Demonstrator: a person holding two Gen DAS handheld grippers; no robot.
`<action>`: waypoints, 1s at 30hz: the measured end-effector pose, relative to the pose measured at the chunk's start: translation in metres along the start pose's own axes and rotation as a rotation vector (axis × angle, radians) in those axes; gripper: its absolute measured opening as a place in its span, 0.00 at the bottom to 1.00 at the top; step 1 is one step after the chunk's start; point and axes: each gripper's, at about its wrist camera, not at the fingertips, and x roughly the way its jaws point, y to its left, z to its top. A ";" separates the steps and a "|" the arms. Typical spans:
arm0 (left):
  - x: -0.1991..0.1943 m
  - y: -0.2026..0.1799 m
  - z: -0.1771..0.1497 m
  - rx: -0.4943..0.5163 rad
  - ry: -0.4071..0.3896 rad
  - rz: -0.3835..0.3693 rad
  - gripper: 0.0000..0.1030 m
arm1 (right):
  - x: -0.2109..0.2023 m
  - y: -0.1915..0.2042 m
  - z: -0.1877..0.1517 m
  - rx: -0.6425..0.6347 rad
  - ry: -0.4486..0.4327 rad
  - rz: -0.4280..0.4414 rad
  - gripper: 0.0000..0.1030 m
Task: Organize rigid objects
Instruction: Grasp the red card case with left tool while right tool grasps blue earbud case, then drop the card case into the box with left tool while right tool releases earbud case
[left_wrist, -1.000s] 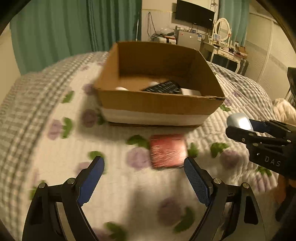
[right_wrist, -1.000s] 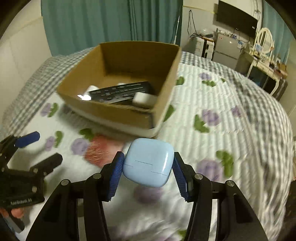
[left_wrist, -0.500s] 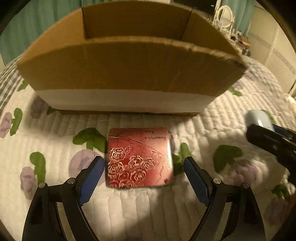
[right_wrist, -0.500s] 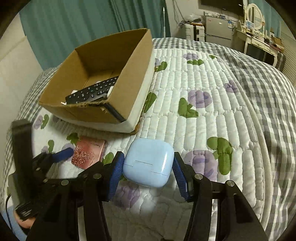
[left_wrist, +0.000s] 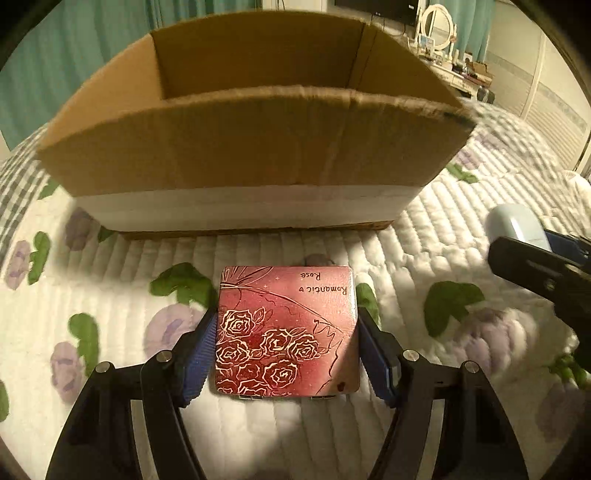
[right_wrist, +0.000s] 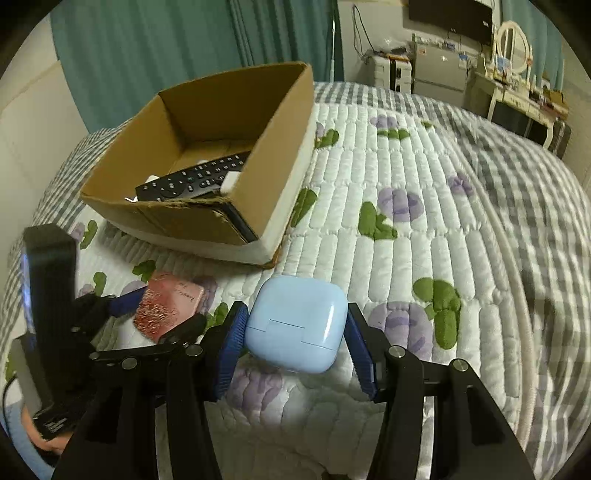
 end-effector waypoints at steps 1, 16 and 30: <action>-0.008 0.001 0.000 0.004 -0.012 -0.004 0.69 | -0.002 0.002 0.001 -0.009 -0.009 -0.006 0.51; -0.145 0.030 0.026 0.011 -0.269 -0.039 0.69 | -0.108 0.041 0.039 -0.068 -0.156 -0.041 0.51; -0.172 0.062 0.119 0.008 -0.399 0.012 0.69 | -0.159 0.091 0.141 -0.164 -0.313 0.020 0.51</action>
